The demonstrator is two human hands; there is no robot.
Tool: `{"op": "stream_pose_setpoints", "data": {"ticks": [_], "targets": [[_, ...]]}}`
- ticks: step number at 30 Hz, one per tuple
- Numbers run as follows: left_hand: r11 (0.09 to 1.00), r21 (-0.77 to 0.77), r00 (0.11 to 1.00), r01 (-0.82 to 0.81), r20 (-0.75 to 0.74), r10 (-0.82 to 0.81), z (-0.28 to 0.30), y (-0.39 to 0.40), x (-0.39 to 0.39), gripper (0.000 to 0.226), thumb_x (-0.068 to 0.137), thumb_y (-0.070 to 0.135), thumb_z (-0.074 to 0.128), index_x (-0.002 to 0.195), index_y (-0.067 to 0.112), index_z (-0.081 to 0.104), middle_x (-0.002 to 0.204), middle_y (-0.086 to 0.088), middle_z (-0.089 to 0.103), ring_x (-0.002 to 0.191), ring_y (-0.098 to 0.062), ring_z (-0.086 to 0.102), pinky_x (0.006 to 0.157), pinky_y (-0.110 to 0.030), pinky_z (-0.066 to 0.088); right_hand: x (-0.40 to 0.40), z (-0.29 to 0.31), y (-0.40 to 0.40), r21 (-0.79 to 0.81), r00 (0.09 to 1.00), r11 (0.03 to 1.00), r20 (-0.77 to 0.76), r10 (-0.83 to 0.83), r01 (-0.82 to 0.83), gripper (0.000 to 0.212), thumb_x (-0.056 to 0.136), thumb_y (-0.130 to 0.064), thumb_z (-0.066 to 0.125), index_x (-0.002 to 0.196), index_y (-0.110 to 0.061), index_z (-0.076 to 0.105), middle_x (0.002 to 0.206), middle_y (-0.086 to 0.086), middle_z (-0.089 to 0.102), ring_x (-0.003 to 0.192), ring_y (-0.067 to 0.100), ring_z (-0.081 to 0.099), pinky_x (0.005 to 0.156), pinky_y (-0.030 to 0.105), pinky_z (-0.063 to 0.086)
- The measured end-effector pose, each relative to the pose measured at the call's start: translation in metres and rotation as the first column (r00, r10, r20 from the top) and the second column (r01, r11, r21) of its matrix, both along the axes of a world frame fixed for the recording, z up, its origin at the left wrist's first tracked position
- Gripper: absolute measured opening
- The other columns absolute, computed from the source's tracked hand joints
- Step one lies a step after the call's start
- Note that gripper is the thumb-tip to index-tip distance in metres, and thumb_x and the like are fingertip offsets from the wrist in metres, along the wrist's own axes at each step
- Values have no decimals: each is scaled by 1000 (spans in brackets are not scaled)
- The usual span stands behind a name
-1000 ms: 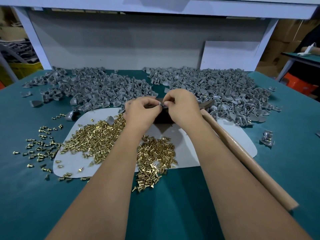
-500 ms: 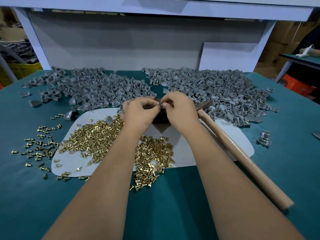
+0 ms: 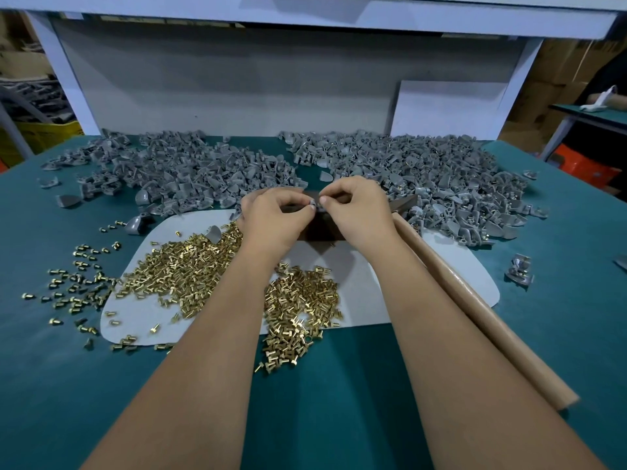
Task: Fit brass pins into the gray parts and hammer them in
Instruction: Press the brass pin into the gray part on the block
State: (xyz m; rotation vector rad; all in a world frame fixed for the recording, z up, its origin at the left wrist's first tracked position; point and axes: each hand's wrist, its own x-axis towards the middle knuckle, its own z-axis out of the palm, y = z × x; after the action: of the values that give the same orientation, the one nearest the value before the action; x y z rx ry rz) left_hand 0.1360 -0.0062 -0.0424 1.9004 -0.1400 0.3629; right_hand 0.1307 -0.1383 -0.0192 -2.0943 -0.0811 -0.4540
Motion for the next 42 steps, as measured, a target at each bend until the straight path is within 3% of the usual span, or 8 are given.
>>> {"op": "stream_pose_setpoints", "data": {"ticks": [4, 9, 14, 21, 28, 33, 38, 42], "targets": [[1000, -17, 1000, 9, 8, -9, -1, 1, 1, 7, 63, 46, 66, 70, 44, 67, 108, 16, 67, 127, -25, 49, 109, -49, 37, 1, -1, 1, -42, 1000, 999, 12, -21, 21, 14, 85, -13, 68, 76, -23, 65, 94, 0, 61, 79, 8, 55, 74, 20, 41], [1000, -1, 1000, -8, 12, 8, -3, 1, 2, 9, 71, 39, 74, 70, 44, 67, 110, 17, 67, 128, -23, 46, 110, -49, 35, 1, -1, 5, -121, 998, 991, 22, -59, 61, 17, 86, -14, 66, 72, -24, 62, 90, -2, 59, 81, 14, 54, 76, 27, 43], [998, -61, 1000, 12, -20, -13, -2, -2, 2, 13, 62, 44, 67, 74, 40, 70, 112, 14, 68, 126, -25, 50, 107, -50, 39, 1, 4, 11, -260, 992, 958, 1, -126, 121, 19, 88, -16, 61, 71, -25, 58, 86, -1, 59, 79, 18, 53, 67, 25, 36], [995, -91, 999, 34, -37, -38, -3, -3, 3, 19, 62, 44, 69, 79, 37, 71, 118, 6, 68, 126, -29, 52, 107, -49, 41, -2, 15, 17, -340, 981, 929, -65, -180, 148, 16, 86, -15, 61, 74, -24, 59, 80, 2, 61, 77, 22, 56, 65, 27, 41], [998, -57, 999, -4, -42, 1, -5, -3, 6, 8, 77, 32, 78, 83, 34, 74, 115, 6, 70, 125, -31, 52, 107, -50, 41, -5, 4, 22, -338, 978, 918, 60, -202, 210, 15, 88, -12, 60, 76, -20, 58, 100, 2, 59, 92, 22, 54, 72, 28, 37], [999, -37, 998, -39, -42, 37, -5, -3, 4, 15, 82, 27, 77, 77, 39, 71, 116, 9, 69, 127, -27, 51, 108, -49, 39, -6, -1, 21, -299, 978, 932, 94, -186, 206, 19, 89, -11, 58, 73, -20, 55, 109, 4, 61, 105, 23, 54, 80, 29, 40], [998, -54, 999, -22, -47, 19, -3, -1, 0, 10, 78, 31, 78, 77, 39, 72, 115, 12, 69, 126, -27, 51, 107, -50, 40, -5, -1, 19, -160, 981, 968, 52, -189, 195, 20, 87, -8, 58, 71, -19, 58, 94, 0, 61, 90, 21, 57, 79, 35, 47], [999, -49, 999, -24, -49, 22, -1, -1, -4, 9, 74, 36, 76, 74, 42, 70, 114, 12, 68, 126, -26, 51, 107, -50, 40, -4, -2, 18, -137, 983, 974, 45, -177, 182, 21, 87, -6, 57, 70, -19, 58, 91, 0, 61, 85, 20, 56, 77, 35, 48]]}}
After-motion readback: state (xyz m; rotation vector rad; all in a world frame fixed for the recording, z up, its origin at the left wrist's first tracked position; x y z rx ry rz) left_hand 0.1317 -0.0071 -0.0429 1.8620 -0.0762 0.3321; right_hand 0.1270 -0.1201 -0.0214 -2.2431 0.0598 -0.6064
